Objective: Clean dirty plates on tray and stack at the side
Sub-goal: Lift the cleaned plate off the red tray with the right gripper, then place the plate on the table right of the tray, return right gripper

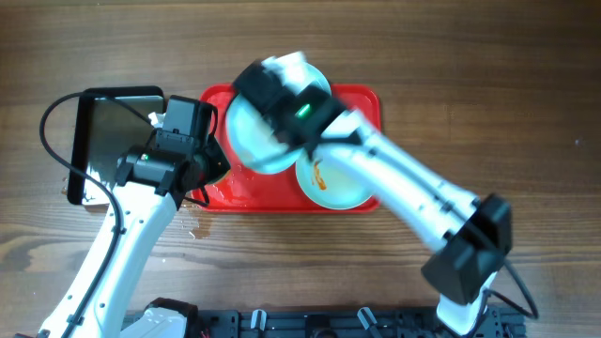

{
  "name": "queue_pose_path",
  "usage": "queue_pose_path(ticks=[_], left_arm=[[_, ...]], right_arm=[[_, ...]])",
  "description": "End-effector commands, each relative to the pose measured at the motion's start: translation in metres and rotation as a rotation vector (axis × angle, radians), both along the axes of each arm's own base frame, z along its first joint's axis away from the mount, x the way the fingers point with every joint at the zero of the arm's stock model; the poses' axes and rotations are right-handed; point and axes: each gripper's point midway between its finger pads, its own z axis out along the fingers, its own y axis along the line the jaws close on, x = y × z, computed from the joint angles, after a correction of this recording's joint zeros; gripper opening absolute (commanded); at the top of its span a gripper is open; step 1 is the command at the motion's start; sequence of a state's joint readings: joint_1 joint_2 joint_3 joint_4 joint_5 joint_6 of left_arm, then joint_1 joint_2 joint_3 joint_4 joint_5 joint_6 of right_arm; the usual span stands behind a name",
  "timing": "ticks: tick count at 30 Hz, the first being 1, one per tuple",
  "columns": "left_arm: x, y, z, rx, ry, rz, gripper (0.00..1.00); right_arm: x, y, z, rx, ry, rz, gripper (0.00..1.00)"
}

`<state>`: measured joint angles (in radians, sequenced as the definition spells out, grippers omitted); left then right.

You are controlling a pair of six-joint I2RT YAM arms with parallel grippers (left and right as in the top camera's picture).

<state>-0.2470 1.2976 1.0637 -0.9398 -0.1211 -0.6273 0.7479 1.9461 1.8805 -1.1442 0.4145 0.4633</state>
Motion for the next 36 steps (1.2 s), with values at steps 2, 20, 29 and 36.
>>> queue_pose_path(ticks=[2,20,29,36], left_arm=[[-0.001,-0.002,-0.001,-0.006,0.002,-0.001,0.04],[0.000,-0.002,-0.001,-0.007,0.000,0.000,0.04],[0.001,-0.002,0.000,-0.009,-0.007,0.000,0.04],[0.002,-0.003,0.000,-0.010,-0.010,0.000,0.04]], right_arm=[[0.030,-0.077,-0.013,0.336,0.257,-0.224,0.04],[0.021,-0.362,-0.132,0.340,0.255,-0.841,0.25],[0.061,-0.273,-0.062,0.497,0.232,-0.513,0.56],[0.080,-0.128,-0.025,0.458,0.162,-0.097,0.99]])
